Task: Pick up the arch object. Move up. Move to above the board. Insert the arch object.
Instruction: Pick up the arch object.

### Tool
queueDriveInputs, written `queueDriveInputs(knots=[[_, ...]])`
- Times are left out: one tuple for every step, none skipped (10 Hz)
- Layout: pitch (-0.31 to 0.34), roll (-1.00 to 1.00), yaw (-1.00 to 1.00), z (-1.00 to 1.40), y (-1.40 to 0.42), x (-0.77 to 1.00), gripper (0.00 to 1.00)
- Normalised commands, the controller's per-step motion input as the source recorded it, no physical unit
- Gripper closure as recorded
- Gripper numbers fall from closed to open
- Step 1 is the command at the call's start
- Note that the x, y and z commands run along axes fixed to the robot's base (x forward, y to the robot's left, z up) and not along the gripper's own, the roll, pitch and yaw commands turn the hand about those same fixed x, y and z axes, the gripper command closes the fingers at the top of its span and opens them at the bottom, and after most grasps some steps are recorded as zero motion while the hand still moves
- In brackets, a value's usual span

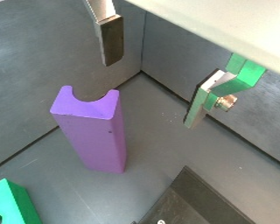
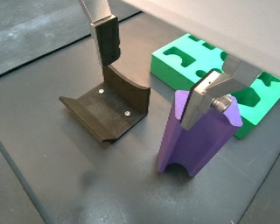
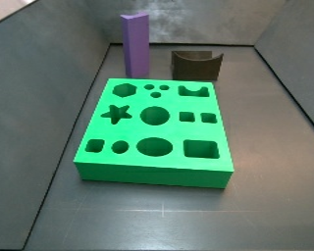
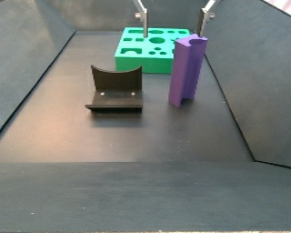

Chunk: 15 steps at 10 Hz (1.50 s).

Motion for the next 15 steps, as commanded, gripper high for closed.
queueDriveInputs(knots=[[0.0, 0.0, 0.0, 0.0, -0.07, 0.0, 0.0], [0.0, -0.01, 0.0, 0.0, 0.0, 0.0, 0.0], [-0.139, 0.0, 0.4, -0.18, -0.33, -0.74, 0.0], [-0.129, 0.02, 0.81, 0.0, -0.38, -0.34, 0.0], [-0.076, 0.0, 1.0, 0.0, -0.17, -0.17, 0.0], [-0.089, 0.07, 0.9, 0.24, -0.14, -0.25, 0.0], [-0.006, 0.12, 0.9, 0.49, 0.0, -0.04, 0.0], [-0.071, 0.05, 0.93, 0.04, -0.11, 0.15, 0.0], [-0.069, 0.01, 0.78, -0.15, -0.19, 0.18, 0.0], [-0.071, 0.03, 0.59, -0.29, -0.28, 0.04, 0.0], [-0.066, 0.0, 0.53, -0.33, -0.19, 0.11, 0.0], [-0.063, 0.0, 0.41, -0.29, -0.07, 0.06, 0.0], [-0.064, 0.0, 0.17, -0.13, -0.09, 0.0, 0.0], [-0.046, 0.0, 0.21, -0.17, 0.0, -0.02, 0.0], [-0.02, 0.04, 0.21, -0.22, 0.0, -0.24, 0.0]])
